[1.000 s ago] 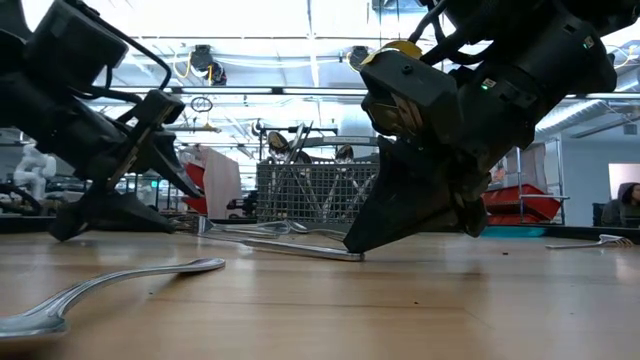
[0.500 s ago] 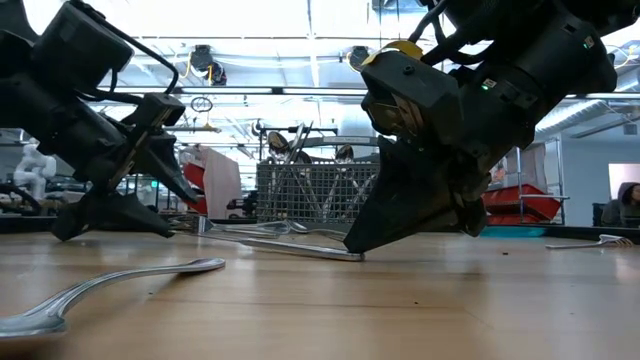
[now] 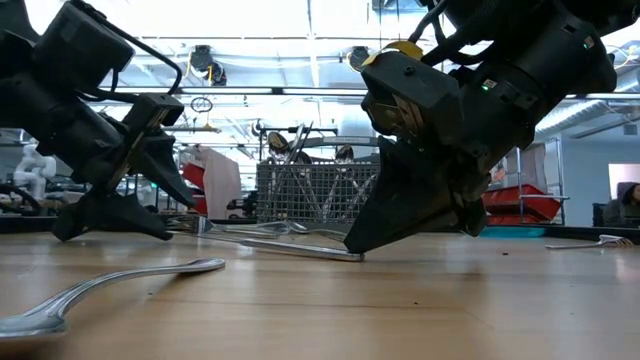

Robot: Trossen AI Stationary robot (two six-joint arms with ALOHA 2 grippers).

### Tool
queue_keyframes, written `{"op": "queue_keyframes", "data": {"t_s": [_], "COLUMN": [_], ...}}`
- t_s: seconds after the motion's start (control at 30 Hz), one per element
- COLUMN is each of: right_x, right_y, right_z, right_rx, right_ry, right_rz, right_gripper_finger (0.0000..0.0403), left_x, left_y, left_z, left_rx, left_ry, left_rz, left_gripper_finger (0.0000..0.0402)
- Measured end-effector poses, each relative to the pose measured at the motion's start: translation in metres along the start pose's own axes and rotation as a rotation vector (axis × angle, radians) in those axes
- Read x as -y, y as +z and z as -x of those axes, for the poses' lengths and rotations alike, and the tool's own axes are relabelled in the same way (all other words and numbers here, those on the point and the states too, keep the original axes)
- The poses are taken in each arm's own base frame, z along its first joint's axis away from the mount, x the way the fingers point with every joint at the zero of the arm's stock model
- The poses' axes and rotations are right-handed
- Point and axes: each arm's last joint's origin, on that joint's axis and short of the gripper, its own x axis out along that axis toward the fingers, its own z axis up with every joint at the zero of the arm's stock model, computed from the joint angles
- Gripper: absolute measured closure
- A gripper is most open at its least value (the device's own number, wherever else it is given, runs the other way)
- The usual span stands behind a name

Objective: Sort silverware
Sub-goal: Put the knife into the silverware basket

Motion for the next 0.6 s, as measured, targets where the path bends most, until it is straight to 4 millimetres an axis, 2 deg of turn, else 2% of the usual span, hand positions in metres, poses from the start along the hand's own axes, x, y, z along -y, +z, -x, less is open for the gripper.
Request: {"op": "queue_keyframes", "data": {"t_s": [0.43, 0.6], "right_x": [0.0001, 0.0003], "right_y": [0.0, 0.0003], "right_z": [0.0, -0.0001], "right_rx": [0.0, 0.0], "right_ry": [-0.001, -0.002], "right_rz": [0.009, 0.018], "right_gripper_finger": [0.0403, 0.0403], "left_x": [0.0044, 0.0054], "left_y": [-0.0007, -0.0002], "left_z": [-0.0017, -0.0018], "left_rx": [-0.025, -0.006], "left_ry": [-0.008, -0.018], "left_rz": [-0.054, -0.052], "left_gripper_finger": [0.0178, 0.0199]}}
